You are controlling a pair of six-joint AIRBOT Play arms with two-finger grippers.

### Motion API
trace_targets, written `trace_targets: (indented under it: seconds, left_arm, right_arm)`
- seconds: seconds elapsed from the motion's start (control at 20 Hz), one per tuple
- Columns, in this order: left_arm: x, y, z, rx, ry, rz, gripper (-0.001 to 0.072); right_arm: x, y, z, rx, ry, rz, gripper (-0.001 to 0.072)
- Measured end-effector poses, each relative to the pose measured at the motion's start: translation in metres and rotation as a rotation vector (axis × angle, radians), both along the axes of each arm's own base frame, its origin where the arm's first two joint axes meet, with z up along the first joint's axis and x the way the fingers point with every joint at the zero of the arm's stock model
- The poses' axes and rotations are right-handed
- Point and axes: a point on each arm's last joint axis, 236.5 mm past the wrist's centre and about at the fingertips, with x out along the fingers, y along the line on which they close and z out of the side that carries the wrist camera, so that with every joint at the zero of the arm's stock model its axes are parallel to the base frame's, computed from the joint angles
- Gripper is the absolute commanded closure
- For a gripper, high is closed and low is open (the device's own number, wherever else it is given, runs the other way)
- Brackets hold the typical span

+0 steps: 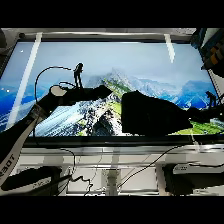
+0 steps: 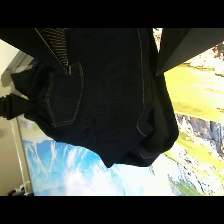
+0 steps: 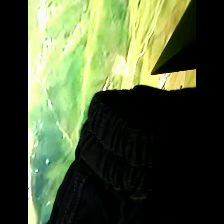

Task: Fold the clothes and pants, and hang the long-sleeved shirts on hangers.

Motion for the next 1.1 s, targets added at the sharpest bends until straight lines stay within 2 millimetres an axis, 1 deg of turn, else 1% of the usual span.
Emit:
trace_targets:
  seconds: [0.15, 0.25, 0.3, 0.35, 0.4, 0.45, 0.55, 0.6, 0.65, 0.7, 0.8, 0.85, 0.95, 1.0, 1.1]
  left_arm:
    - [0.0, 0.0, 0.0, -0.001, 0.0, 0.001, 0.0133]
    - [0.0, 0.0, 0.0, 0.0, -0.001, 0.001, 0.0134]
    - [0.0, 0.0, 0.0, 0.0, -0.001, 0.002, 0.0134]
    - [0.0, 0.0, 0.0, 0.0, -0.001, 0.002, 0.0141]
    - [0.001, 0.0, 0.0, 0.0, -0.002, 0.003, 0.0218]
    - [0.002, 0.001, 0.0, 0.001, -0.005, 0.008, 0.0316]
    - [0.004, 0.002, 0.0, 0.011, -0.023, 0.01, 0.0505]
    - [0.005, 0.003, 0.0, 0.023, -0.04, 0.005, 0.0579]
    - [0.006, 0.004, -0.001, 0.037, -0.056, 0.0, 0.0636]
    - [0.007, 0.005, -0.003, 0.054, -0.072, -0.006, 0.0695]
    - [0.007, 0.009, -0.008, 0.099, -0.102, -0.025, 0.0695]
    - [0.008, 0.013, -0.011, 0.131, -0.12, -0.036, 0.0695]
    - [0.012, 0.024, -0.018, 0.202, -0.159, -0.048, 0.0695]
    - [0.015, 0.033, -0.02, 0.249, -0.186, -0.052, 0.0695]
    - [0.024, 0.058, -0.02, 0.352, -0.251, -0.056, 0.0695]
  right_arm:
    - [-0.008, 0.022, -0.013, 0.145, 0.091, -0.013, 0.0099]
    - [-0.012, 0.046, -0.016, 0.279, 0.141, -0.024, 0.0098]
    - [-0.011, 0.055, -0.017, 0.331, 0.149, -0.029, 0.0108]
    - [-0.007, 0.064, -0.017, 0.372, 0.145, -0.027, 0.0138]
    - [-0.001, 0.072, -0.017, 0.4, 0.13, -0.018, 0.0201]
    - [0.007, 0.079, -0.017, 0.415, 0.105, -0.008, 0.0219]
    - [0.03, 0.096, -0.015, 0.435, 0.033, 0.014, 0.023]
    - [0.04, 0.109, -0.013, 0.449, 0.008, 0.034, 0.023]
    - [0.048, 0.124, -0.013, 0.452, -0.008, 0.066, 0.0251]
    - [0.055, 0.14, -0.012, 0.458, -0.02, 0.095, 0.0349]
    - [0.065, 0.174, -0.014, 0.44, -0.036, 0.17, 0.0606]
    - [0.07, 0.193, -0.012, 0.443, -0.044, 0.21, 0.0671]
    - [0.081, 0.229, -0.003, 0.453, -0.075, 0.283, 0.067]
    - [0.088, 0.247, 0.005, 0.455, -0.098, 0.324, 0.067]
    - [0.104, 0.272, 0.023, 0.451, -0.156, 0.385, 0.067]
